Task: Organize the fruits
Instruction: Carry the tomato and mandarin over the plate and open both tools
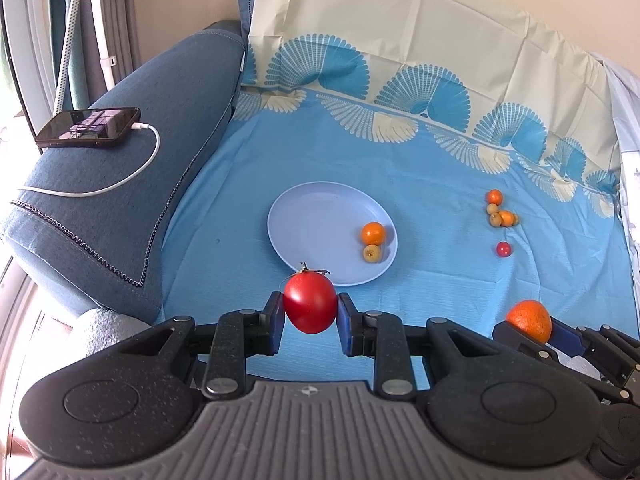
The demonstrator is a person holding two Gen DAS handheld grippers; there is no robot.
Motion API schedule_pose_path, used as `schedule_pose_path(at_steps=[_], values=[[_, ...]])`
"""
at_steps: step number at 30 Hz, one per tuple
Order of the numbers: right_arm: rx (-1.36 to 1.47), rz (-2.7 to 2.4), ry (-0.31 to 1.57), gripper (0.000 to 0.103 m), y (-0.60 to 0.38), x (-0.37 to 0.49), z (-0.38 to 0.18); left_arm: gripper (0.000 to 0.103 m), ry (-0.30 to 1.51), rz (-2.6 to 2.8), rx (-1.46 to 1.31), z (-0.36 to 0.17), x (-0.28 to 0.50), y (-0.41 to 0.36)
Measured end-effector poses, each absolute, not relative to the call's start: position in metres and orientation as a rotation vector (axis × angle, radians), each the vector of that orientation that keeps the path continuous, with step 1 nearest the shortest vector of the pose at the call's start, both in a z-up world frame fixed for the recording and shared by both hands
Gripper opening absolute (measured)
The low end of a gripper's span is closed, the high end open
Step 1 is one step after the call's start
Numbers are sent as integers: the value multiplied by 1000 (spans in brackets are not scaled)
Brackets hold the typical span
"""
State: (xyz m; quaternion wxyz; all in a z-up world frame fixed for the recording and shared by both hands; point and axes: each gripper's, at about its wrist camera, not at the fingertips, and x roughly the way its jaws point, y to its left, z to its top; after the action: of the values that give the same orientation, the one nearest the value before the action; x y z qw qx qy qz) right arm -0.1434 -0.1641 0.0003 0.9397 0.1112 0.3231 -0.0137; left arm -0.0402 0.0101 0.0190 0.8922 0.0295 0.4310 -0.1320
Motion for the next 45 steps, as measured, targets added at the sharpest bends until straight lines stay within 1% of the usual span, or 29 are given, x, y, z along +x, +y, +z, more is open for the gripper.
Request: schedule_pose_path(at_steps=[14, 24, 32, 45], values=[[221, -20, 690, 39, -166, -116, -6, 30, 908, -232, 54, 13, -9, 11], [243, -1, 729, 39, -165, -70, -20, 30, 931, -199, 65, -2, 37, 1], [229, 19, 776, 39, -160, -18, -46, 30, 979, -197, 85, -32, 88, -19], [207, 82, 885, 39, -155, 61, -104, 30, 1089, -198, 168, -109, 165, -49]])
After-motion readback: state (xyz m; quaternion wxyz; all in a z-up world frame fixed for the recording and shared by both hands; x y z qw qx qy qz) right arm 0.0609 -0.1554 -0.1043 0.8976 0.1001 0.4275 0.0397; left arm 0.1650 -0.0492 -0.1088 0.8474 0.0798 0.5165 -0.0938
